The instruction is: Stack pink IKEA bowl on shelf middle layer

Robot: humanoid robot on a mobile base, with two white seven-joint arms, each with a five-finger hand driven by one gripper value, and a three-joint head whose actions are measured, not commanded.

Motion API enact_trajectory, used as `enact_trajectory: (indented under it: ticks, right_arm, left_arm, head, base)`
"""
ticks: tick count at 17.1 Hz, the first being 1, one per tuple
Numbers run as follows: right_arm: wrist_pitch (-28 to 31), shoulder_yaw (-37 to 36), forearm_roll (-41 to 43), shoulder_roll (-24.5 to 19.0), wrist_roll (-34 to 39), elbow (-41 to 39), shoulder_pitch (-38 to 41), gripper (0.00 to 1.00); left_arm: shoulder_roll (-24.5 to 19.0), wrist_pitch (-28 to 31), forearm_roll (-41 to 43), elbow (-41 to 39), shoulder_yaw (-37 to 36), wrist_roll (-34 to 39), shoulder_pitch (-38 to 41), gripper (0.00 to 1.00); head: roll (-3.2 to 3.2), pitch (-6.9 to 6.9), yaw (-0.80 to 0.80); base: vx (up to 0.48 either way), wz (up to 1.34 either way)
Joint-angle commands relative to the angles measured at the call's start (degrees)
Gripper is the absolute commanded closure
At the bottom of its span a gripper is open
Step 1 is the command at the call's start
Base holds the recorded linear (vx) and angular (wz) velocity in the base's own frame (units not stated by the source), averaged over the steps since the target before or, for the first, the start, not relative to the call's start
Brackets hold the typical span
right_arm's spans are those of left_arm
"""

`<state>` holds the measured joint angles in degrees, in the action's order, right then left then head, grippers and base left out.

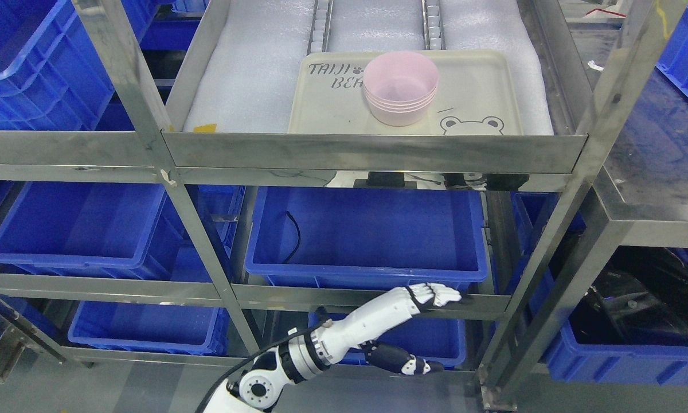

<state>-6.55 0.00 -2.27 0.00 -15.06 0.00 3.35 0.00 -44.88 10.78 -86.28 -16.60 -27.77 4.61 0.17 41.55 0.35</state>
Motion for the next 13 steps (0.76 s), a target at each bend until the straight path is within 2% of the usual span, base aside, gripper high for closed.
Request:
enact_trajectory:
  ticks: [1,4,7,13]
  right_arm:
    - [0.0,0.3,0.0,1.0,0.0,-1.0,0.0,0.00]
    - [0.0,0.3,0.0,1.0,0.0,-1.0,0.0,0.00]
    - [0.0,0.3,0.0,1.0,0.0,-1.0,0.0,0.00]
    - [0.0,0.3,0.0,1.0,0.0,-1.0,0.0,0.00]
  left_arm:
    - [-1.0,9.2,-5.1,2.4,9.4,18.4,7.0,0.04]
    - [-1.0,19.5,-8.3,2.3,10.6,23.9,5.4,0.00]
    - [-1.0,25.4,-11.7,2.3,12.8,25.1,3.5,0.00]
    - [-1.0,26.3,-13.2,2.3,14.0,25.2,2.9,0.00]
  head:
    - [0.00,0.00,0.00]
    - [0.00,0.00,0.00]
    - [0.00,0.00,0.00]
    - [0.00,0.00,0.00]
  base:
    - [0.000,0.00]
    - [0.000,0.00]
    - [-0.002,0.01]
    - [0.003,0.00]
